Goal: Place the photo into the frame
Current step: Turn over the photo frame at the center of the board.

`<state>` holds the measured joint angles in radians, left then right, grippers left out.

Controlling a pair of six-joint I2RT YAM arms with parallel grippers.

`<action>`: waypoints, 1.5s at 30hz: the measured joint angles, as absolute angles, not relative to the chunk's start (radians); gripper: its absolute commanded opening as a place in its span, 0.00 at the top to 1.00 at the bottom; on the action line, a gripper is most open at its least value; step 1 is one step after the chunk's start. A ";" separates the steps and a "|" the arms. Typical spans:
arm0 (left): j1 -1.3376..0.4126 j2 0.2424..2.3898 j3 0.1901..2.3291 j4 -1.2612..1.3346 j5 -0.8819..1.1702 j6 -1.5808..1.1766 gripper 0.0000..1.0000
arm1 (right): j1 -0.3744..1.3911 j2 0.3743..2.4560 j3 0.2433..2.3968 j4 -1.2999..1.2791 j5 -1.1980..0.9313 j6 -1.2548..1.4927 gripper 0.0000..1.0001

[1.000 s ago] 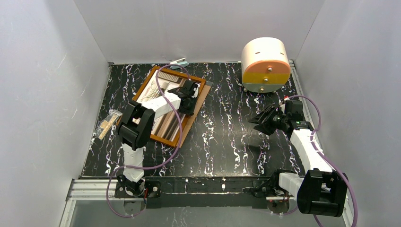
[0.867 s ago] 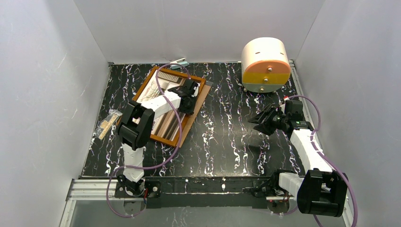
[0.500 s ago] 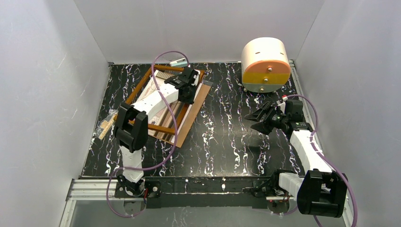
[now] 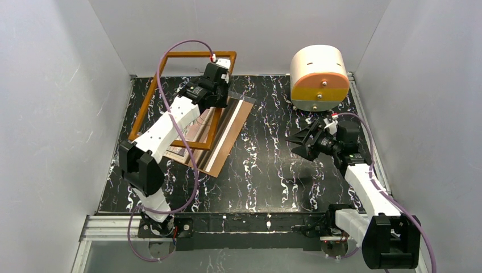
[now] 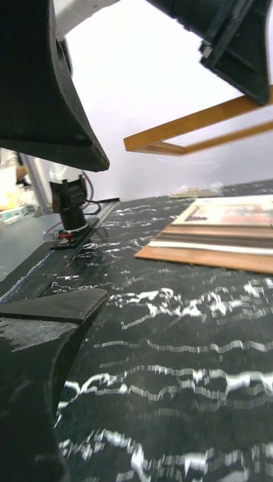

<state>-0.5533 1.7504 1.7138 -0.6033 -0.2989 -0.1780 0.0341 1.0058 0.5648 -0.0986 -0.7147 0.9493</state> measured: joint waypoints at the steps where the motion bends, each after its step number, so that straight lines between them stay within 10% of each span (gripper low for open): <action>1: -0.553 1.736 1.714 -0.603 -0.280 -0.195 1.00 | 0.056 0.995 0.557 -0.069 -0.714 0.969 0.13; 21: -0.554 1.464 1.652 -0.439 0.221 -0.646 1.00 | 0.522 1.137 0.709 0.621 -0.598 1.272 0.05; 45: -0.554 1.369 1.384 0.073 0.459 -1.154 1.00 | 0.605 1.223 0.882 0.715 -0.544 1.410 0.64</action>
